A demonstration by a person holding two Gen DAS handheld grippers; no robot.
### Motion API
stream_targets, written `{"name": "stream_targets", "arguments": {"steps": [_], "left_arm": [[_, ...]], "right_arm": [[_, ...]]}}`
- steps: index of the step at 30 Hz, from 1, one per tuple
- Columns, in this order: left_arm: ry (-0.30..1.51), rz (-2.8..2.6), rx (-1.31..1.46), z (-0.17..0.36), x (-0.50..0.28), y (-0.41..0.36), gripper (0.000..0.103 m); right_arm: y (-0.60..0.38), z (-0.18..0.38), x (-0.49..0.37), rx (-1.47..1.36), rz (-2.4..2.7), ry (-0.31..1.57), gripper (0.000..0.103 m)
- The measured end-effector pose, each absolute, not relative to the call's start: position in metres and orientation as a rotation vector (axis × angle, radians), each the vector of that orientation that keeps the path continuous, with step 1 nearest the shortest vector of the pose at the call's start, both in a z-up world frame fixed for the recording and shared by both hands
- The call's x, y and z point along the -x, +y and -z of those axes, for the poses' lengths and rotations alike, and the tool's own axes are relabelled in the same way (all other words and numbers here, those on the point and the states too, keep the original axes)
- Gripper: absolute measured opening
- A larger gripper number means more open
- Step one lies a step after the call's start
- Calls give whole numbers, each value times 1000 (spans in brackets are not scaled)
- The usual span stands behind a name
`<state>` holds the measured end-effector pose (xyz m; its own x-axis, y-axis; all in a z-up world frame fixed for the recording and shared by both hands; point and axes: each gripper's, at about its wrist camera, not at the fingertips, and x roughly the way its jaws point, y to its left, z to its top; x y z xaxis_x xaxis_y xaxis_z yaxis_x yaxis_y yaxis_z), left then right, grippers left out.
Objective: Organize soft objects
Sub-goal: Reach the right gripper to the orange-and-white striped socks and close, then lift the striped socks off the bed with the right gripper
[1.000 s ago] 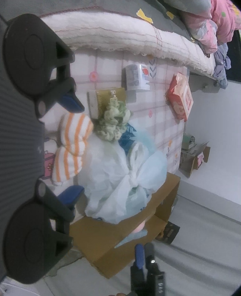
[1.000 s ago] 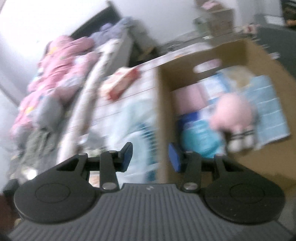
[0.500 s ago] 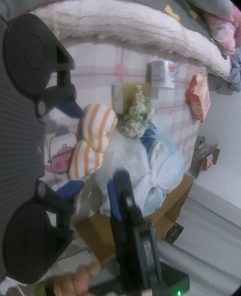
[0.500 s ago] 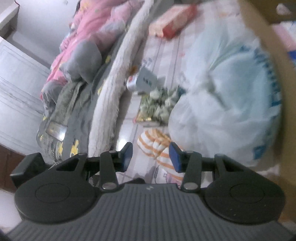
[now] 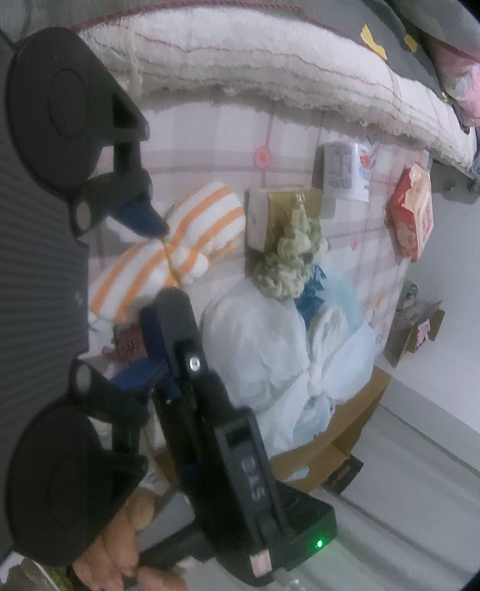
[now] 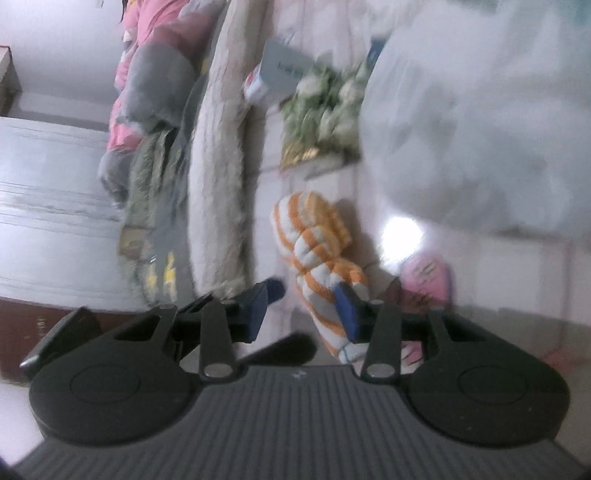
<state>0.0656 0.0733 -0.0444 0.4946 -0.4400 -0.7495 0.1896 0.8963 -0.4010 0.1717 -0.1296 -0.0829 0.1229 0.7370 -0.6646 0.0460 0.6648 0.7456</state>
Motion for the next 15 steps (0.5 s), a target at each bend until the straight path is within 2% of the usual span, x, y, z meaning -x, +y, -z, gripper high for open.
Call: {"name": "stream_targets", "arguments": {"steps": [4, 6, 10, 15], "left_arm": [[1000, 366, 266, 51, -68, 75, 72], [1003, 368, 259, 53, -70, 74, 67], [1031, 378, 276, 60, -77, 73, 59], [1046, 366, 278, 66, -82, 71, 54]], "right_arm": [[-128, 68, -174, -633, -539, 1304, 41], [-127, 66, -179, -610, -529, 1280, 41], [-122, 77, -185, -597, -527, 1309, 41], [-107, 98, -191, -596, -549, 1378, 42]]}}
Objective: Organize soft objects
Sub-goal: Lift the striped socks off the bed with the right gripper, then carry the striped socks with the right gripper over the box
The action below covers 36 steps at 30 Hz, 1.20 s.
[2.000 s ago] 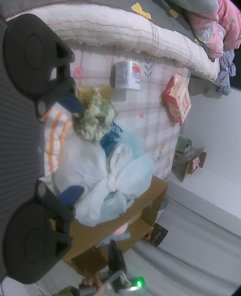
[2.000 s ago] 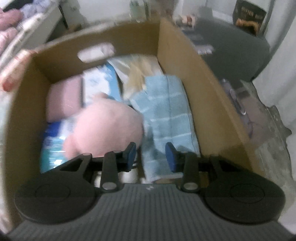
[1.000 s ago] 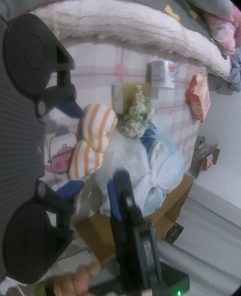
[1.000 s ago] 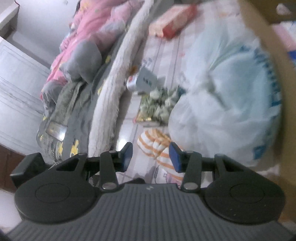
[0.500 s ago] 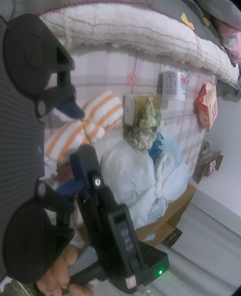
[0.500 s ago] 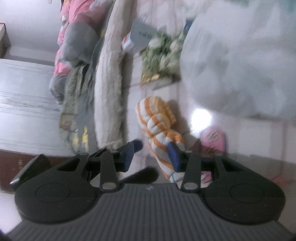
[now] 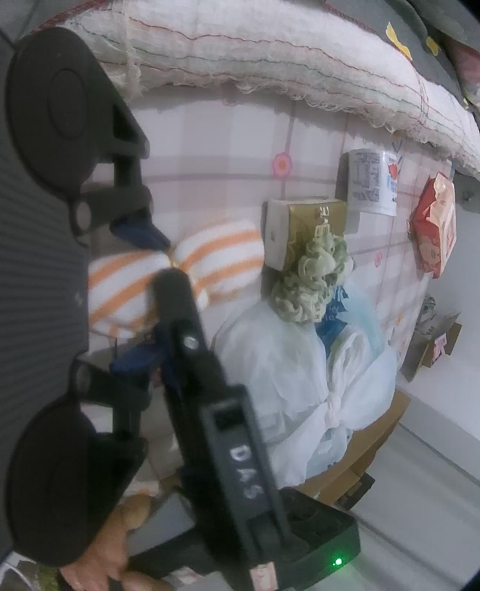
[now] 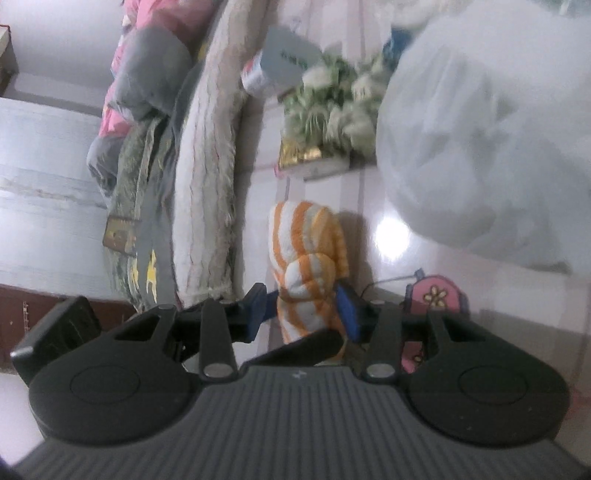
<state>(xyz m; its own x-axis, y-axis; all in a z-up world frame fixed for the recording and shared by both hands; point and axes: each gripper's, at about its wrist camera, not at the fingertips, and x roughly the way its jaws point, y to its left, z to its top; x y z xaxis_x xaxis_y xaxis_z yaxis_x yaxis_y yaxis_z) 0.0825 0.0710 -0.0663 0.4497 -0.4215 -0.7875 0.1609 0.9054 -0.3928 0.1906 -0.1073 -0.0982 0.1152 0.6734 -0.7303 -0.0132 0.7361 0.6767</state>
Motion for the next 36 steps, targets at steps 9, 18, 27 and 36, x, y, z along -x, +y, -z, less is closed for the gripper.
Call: {"name": "stream_targets", "arguments": {"steps": [9, 18, 27, 36], "left_arm": [[1032, 366, 288, 61, -79, 74, 49], [939, 382, 252, 22, -64, 71, 50], [812, 454, 186, -27, -71, 40, 52], [749, 600, 213, -52, -89, 0, 64]], "right_arm": [[-115, 106, -186, -674, -553, 1397, 36], [-121, 75, -175, -700, -619, 1320, 34], [-158, 20, -168, -719, -654, 1156, 33], [-245, -31, -153, -759, -563, 966, 31]]}}
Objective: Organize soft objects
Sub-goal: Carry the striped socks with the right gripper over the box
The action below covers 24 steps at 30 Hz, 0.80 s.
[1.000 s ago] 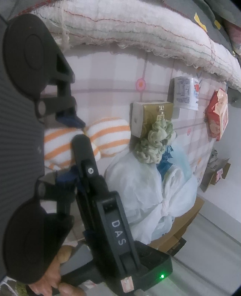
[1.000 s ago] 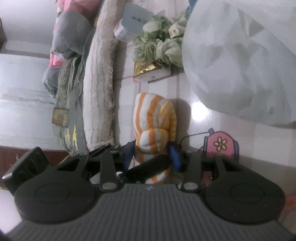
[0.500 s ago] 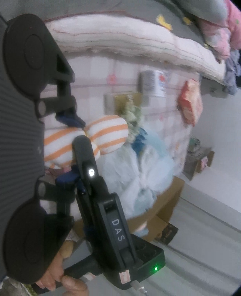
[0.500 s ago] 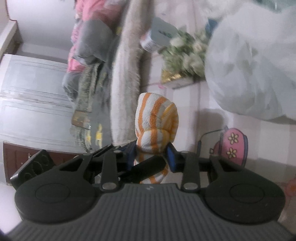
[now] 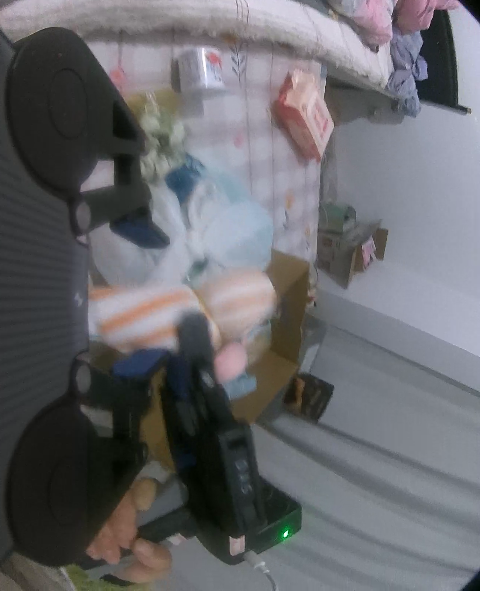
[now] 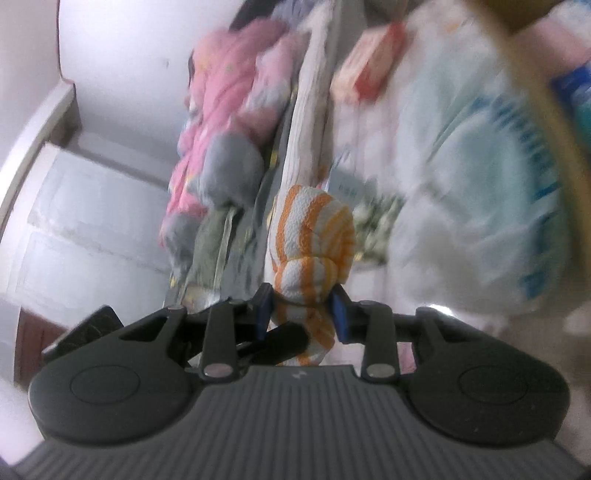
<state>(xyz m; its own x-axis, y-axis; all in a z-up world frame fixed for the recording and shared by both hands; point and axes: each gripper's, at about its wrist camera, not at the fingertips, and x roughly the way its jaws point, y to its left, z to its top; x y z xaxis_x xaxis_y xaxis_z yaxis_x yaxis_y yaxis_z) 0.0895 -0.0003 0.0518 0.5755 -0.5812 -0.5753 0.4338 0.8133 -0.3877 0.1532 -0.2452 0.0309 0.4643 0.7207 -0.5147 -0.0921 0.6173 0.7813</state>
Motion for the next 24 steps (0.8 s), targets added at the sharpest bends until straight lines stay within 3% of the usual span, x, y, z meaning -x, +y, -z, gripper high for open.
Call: {"name": "stream_targets", "arguments": {"steps": [10, 24], "left_arm": [[826, 570, 242, -32, -111, -8, 64], [908, 472, 204, -8, -132, -7, 68]], "right_arm": [[-365, -60, -137, -724, -320, 835, 31], [-425, -35, -145, -425, -25, 944, 31]]}}
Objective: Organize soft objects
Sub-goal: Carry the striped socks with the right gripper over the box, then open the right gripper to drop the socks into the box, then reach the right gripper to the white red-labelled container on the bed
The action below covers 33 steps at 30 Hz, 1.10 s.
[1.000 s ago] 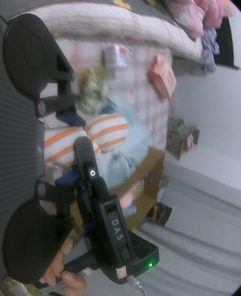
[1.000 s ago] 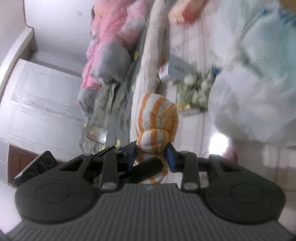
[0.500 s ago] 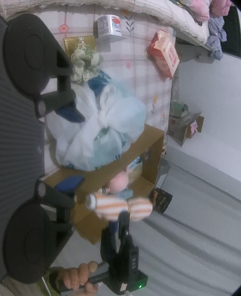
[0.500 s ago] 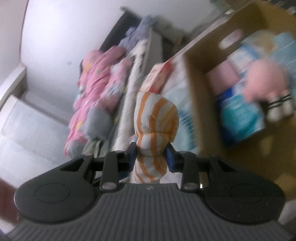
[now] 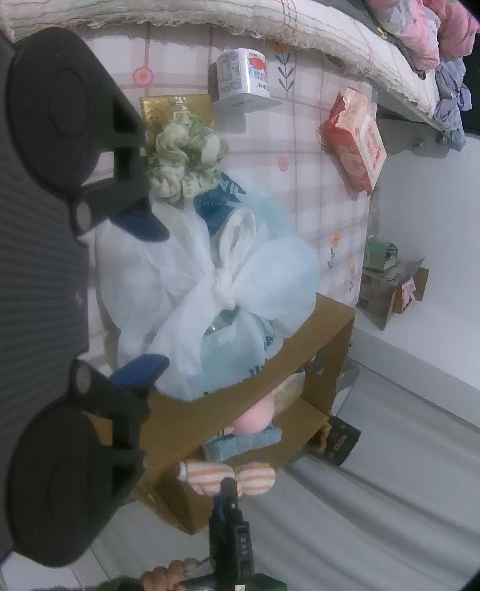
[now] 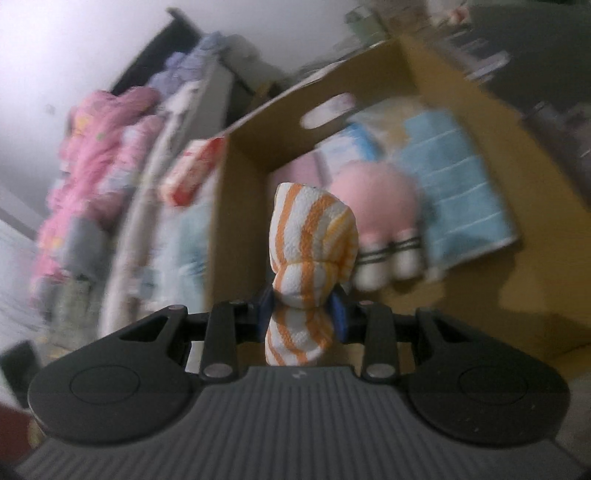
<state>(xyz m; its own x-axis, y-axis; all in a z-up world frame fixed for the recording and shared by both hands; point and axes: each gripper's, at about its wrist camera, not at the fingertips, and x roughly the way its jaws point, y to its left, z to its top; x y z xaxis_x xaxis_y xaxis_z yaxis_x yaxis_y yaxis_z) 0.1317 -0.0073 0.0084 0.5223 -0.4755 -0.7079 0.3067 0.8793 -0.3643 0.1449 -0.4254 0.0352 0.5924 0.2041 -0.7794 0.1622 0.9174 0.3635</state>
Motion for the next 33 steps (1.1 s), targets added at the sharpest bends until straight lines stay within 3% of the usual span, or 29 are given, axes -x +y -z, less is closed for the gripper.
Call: {"name": "stream_targets", "arguments": {"steps": [15, 20, 33], "left_arm": [[911, 509, 190, -4, -135, -17, 69], [892, 502, 190, -7, -130, -9, 69], [819, 349, 147, -12, -111, 42, 72]], "right_arm": [[-436, 15, -170, 103, 277, 1232, 34], [-423, 13, -167, 168, 301, 1217, 46], [-346, -86, -162, -229, -58, 925, 51]]}}
